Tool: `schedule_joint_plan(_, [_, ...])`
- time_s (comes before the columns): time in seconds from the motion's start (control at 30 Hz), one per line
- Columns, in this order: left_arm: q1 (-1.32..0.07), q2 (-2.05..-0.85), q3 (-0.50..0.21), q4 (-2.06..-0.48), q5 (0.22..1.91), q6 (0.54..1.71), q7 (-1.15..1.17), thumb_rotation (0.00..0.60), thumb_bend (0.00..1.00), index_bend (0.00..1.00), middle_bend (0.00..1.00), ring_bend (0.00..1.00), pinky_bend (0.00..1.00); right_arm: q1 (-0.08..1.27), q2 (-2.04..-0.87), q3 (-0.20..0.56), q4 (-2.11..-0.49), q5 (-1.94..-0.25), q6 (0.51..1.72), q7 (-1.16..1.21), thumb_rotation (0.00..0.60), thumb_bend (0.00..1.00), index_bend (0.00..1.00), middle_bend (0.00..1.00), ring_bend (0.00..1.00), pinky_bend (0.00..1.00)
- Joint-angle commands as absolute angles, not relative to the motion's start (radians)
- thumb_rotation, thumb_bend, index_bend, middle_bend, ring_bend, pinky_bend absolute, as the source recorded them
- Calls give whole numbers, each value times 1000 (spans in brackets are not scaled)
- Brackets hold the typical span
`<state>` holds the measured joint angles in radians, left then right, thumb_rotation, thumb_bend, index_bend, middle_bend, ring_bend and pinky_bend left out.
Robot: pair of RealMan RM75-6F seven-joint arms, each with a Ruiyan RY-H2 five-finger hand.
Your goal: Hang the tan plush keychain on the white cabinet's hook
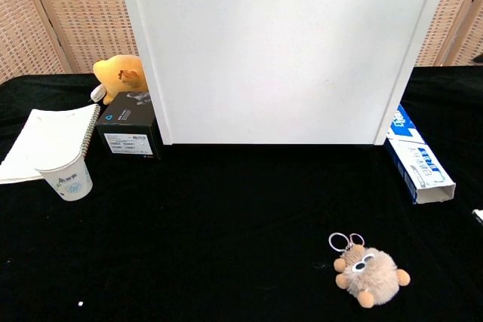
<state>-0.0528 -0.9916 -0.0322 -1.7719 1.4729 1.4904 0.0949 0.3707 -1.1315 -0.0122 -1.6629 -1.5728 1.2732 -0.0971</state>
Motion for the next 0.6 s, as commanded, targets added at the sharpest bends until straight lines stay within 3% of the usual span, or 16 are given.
schedule_joint_plan(0.03, [-62, -1000, -40, -1768, 1450, 1473, 106, 600, 0, 0, 0, 0, 0, 519, -1188, 29, -1698, -1533, 1044, -139, 600, 201, 374, 867, 848, 963])
schedule_joint_plan(0.13, [-70, -1005, -49, -1764, 1423, 1457, 113, 600, 0, 0, 0, 0, 0, 584, -1258, 56, -1671, -1435, 909, -166, 600, 292, 456, 892, 873, 998])
schedule_joint_plan(0.3, [-75, -1009, -54, -1761, 1402, 1444, 116, 600, 0, 0, 0, 0, 0, 645, -1357, 90, -1616, -1281, 795, -212, 600, 366, 499, 905, 885, 1000])
schedule_joint_plan(0.43, [-82, -1011, -55, -1759, 1391, 1429, 120, 600, 0, 0, 0, 0, 0, 682, -1415, 106, -1590, -1172, 753, -260, 600, 428, 574, 911, 892, 1000])
schedule_joint_plan(0.6, [-90, -1013, -55, -1756, 1383, 1413, 124, 600, 0, 0, 0, 0, 0, 724, -1487, 108, -1550, -1035, 750, -363, 600, 491, 581, 913, 893, 1000])
